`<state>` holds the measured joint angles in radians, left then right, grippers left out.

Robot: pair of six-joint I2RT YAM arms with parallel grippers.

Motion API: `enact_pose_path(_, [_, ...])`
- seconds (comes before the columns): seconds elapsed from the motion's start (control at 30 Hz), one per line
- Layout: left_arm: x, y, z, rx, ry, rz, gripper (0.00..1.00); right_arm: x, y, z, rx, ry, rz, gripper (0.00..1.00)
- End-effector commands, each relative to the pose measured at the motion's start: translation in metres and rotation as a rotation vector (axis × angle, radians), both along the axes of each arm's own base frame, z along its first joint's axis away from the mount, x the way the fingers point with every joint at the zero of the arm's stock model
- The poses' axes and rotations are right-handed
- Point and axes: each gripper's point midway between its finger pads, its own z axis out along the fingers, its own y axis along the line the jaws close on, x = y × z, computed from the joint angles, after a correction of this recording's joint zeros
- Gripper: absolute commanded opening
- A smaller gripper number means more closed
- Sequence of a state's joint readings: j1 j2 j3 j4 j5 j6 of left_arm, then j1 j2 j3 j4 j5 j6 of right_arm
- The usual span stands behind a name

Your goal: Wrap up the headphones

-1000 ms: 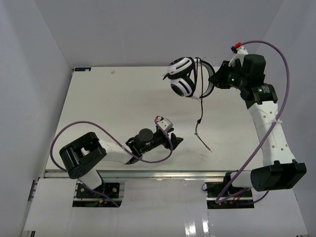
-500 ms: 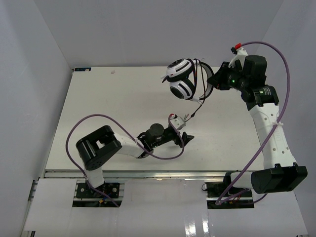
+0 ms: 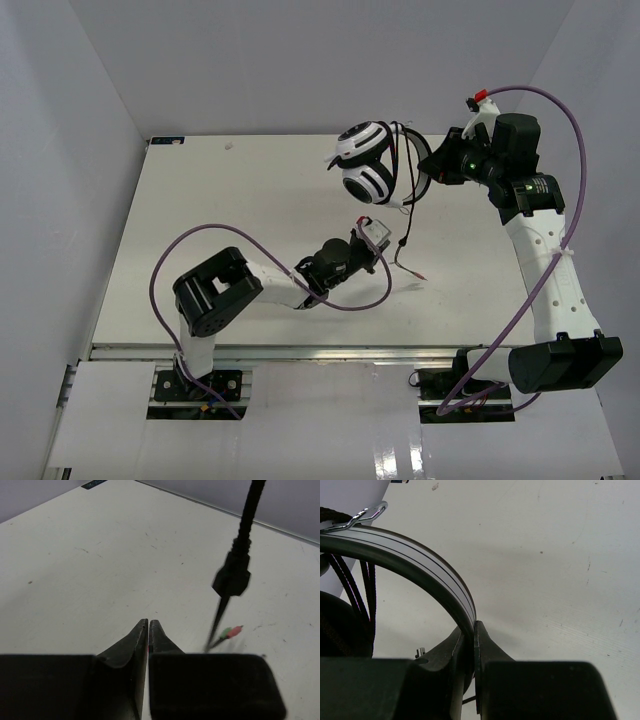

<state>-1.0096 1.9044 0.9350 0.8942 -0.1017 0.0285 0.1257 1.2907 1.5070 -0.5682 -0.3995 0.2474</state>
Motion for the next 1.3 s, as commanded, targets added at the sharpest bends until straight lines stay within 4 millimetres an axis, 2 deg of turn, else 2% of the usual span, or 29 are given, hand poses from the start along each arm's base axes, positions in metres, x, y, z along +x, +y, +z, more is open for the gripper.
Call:
enact_pose_path(0.0, [0.006, -0.002, 0.007, -0.002, -0.021, 0.023, 0.15, -0.009, 0.008, 0.036, 0.067, -0.101, 0.036, 0.08])
enact_pose_path(0.03, [0.006, -0.003, 0.006, -0.003, -0.02, 0.018, 0.24, -0.009, 0.008, 0.035, 0.065, -0.101, 0.037, 0.08])
enact_pose_path(0.07, [0.005, -0.003, 0.006, -0.008, -0.019, 0.011, 0.4, -0.009, 0.009, 0.035, 0.063, -0.103, 0.038, 0.08])
enact_pose_path(0.1, [0.002, -0.005, 0.006, -0.012, -0.018, -0.006, 0.5, -0.009, 0.008, 0.035, 0.062, -0.103, 0.037, 0.08])
enact_pose_path(0.13, [-0.001, -0.006, 0.006, -0.016, -0.017, -0.026, 0.58, -0.009, 0.008, 0.035, 0.062, -0.103, 0.036, 0.08])
enact_pose_path(0.23, [-0.008, -0.006, 0.004, -0.01, -0.011, -0.058, 0.72, -0.008, 0.007, 0.035, 0.056, -0.105, 0.03, 0.08])
enact_pose_path(0.3, [-0.009, 0.004, -0.002, 0.004, -0.003, -0.032, 0.75, -0.008, 0.006, 0.035, 0.051, -0.108, 0.03, 0.08])
enact_pose_path(0.4, [-0.003, 0.031, -0.002, 0.003, -0.002, 0.074, 0.79, -0.008, 0.006, 0.035, 0.051, -0.109, 0.032, 0.08])
enact_pose_path(0.47, [0.008, 0.06, -0.007, 0.021, 0.02, 0.209, 0.81, -0.008, 0.006, 0.035, 0.05, -0.109, 0.032, 0.08])
enact_pose_path(0.53, [0.014, 0.079, -0.007, 0.028, 0.032, 0.286, 0.83, -0.008, 0.006, 0.035, 0.049, -0.108, 0.031, 0.08])
enact_pose_path(0.6, [0.013, 0.091, -0.011, 0.024, 0.055, 0.323, 0.84, -0.008, 0.006, 0.035, 0.049, -0.109, 0.032, 0.08])
enact_pose_path(0.7, [0.011, 0.1, -0.005, 0.003, 0.045, 0.324, 0.86, -0.009, 0.007, 0.035, 0.05, -0.108, 0.035, 0.08])
enact_pose_path(0.8, [-0.004, 0.09, 0.005, -0.032, 0.007, 0.192, 0.87, -0.009, 0.007, 0.034, 0.051, -0.106, 0.04, 0.08])
enact_pose_path(0.97, [-0.039, 0.044, 0.002, -0.006, -0.022, -0.134, 0.9, -0.009, 0.009, 0.035, 0.054, -0.106, 0.048, 0.08])
enact_pose_path(1.0, [-0.041, 0.035, 0.008, -0.018, -0.031, -0.172, 0.9, -0.009, 0.009, 0.035, 0.054, -0.106, 0.05, 0.08])
enact_pose_path(1.1, [-0.064, 0.011, 0.01, -0.045, -0.03, -0.359, 0.9, -0.009, 0.009, 0.034, 0.053, -0.107, 0.054, 0.08])
enact_pose_path(1.27, [-0.077, -0.003, 0.008, -0.082, 0.009, -0.455, 0.88, -0.01, 0.009, 0.032, 0.048, -0.103, 0.057, 0.08])
